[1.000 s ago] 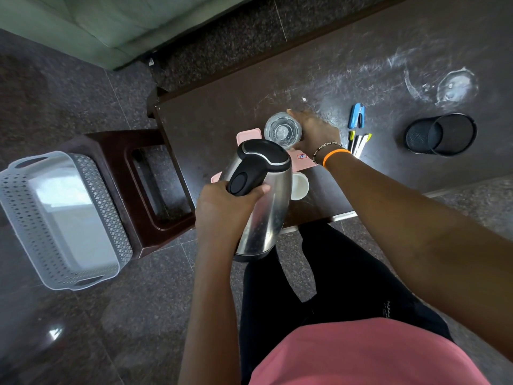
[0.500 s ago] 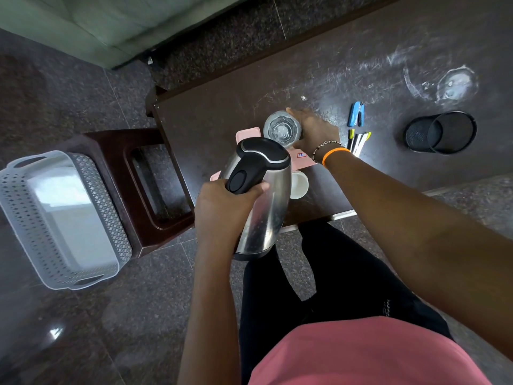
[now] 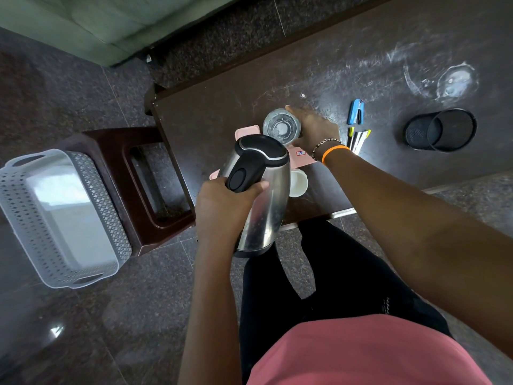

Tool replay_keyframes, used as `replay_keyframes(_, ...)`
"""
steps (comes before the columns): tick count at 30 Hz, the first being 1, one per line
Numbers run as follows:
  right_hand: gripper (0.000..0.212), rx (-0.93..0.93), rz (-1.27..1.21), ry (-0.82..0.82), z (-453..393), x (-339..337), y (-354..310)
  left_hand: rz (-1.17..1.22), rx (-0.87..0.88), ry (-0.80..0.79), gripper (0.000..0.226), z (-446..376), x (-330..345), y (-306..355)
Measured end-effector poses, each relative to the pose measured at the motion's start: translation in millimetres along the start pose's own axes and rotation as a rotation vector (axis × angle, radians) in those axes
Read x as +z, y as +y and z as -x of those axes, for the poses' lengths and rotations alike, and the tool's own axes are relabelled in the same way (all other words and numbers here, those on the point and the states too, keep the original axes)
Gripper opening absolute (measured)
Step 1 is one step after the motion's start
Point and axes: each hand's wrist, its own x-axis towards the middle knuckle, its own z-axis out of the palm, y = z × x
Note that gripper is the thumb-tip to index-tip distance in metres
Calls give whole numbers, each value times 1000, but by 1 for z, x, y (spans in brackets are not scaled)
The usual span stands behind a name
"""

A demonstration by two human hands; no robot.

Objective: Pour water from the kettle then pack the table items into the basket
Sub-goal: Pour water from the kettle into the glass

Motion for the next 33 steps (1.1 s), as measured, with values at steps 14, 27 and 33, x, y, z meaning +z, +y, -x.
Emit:
replay_keyframes(14,72,-1,-6,1,1,-1,-1,16,5,-6,34,-2,1,6)
replay_keyframes(27,69,-9,-15,15,4,-2,-2,4,-14,-9,34,-2,1,5)
replay_keyframes(33,69,-7,0,10,4,-4,-2,10,-19,-10,34,-3,1,4)
